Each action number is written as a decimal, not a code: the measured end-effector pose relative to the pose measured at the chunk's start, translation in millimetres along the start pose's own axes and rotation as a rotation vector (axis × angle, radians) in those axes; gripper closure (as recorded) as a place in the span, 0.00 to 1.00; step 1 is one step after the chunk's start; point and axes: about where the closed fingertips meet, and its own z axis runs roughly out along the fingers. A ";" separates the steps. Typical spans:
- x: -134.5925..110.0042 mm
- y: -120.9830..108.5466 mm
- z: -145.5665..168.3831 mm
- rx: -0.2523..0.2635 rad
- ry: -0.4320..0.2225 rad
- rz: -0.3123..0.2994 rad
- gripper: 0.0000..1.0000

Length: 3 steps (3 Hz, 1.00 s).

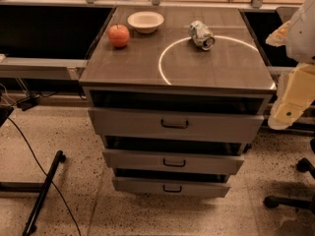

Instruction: Open middle drawer

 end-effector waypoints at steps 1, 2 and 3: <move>-0.4 0.1 9.7 -0.002 -0.021 0.000 0.00; 12.8 29.6 62.9 -0.061 -0.142 -0.012 0.00; 11.5 38.7 83.6 -0.026 -0.280 -0.063 0.00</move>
Offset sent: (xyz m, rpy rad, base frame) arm 0.0122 -0.0122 -0.1829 0.4210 -0.1591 0.0219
